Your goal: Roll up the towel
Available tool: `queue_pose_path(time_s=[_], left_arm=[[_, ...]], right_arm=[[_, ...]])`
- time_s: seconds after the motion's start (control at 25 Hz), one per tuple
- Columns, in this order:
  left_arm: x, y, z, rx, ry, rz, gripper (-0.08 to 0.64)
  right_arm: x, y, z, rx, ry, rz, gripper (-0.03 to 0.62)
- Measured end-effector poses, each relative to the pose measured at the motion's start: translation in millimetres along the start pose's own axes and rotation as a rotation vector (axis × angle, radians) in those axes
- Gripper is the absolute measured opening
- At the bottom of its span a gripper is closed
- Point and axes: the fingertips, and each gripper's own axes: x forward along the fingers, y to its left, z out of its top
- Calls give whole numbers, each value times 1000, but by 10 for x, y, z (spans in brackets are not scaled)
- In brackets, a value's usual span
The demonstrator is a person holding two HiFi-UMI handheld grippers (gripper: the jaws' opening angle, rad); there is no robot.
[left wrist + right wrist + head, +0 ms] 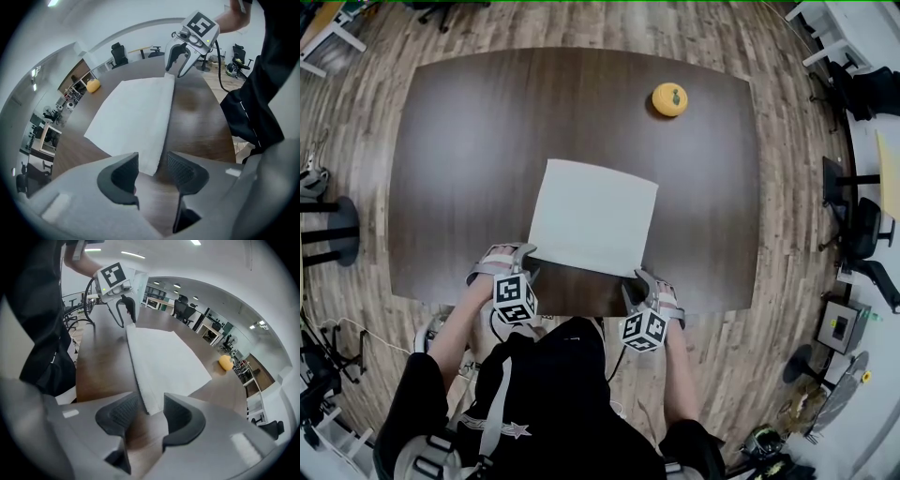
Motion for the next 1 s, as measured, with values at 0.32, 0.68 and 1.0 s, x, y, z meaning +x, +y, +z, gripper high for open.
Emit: queue_pose_path(time_s=[0.32, 0.68, 1.0], left_arm=[[125, 8, -37, -4, 40, -46, 179], [203, -59, -78, 4, 67, -70, 67], [214, -84, -119, 9, 66, -56, 35]], right_arm=[[129, 21, -30, 3, 18, 54, 150], [221, 59, -121, -66, 63, 77, 69], [228, 95, -87, -82, 60, 43, 28]])
